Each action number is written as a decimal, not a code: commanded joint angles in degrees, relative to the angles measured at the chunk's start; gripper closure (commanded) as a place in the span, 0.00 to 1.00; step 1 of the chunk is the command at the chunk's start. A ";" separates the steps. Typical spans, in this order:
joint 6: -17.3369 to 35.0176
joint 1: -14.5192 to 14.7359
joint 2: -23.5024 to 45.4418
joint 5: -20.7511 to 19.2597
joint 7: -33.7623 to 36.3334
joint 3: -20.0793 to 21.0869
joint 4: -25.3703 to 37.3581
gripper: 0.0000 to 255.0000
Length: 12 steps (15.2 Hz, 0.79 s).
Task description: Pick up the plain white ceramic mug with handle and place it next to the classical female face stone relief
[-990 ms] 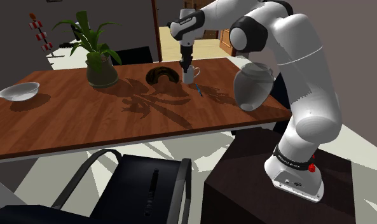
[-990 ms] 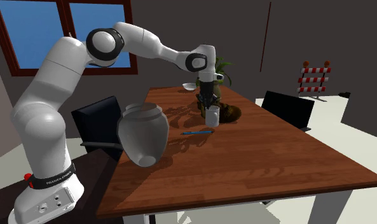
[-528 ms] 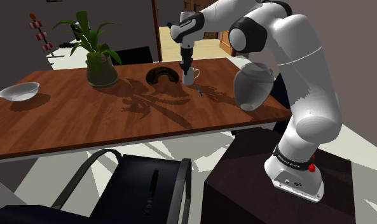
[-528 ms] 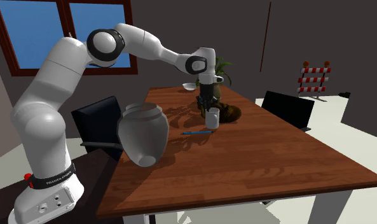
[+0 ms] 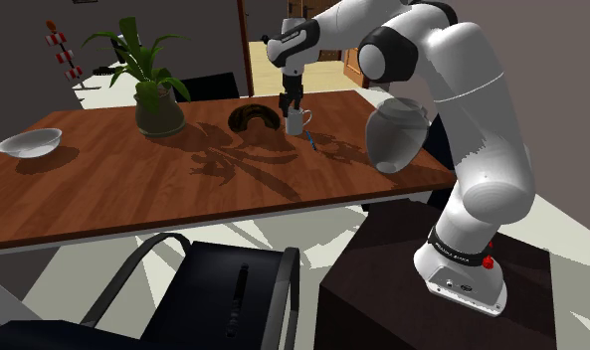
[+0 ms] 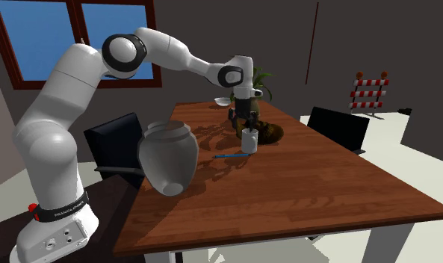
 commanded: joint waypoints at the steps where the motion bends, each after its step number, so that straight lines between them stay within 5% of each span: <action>1: -1.50 0.01 -0.66 -0.33 0.22 -0.21 0.90 0.00; 4: -5.92 -0.16 -2.13 -1.12 0.81 -0.70 4.02 0.00; 12: -5.92 -0.16 -2.13 -1.12 0.81 -0.70 4.02 0.00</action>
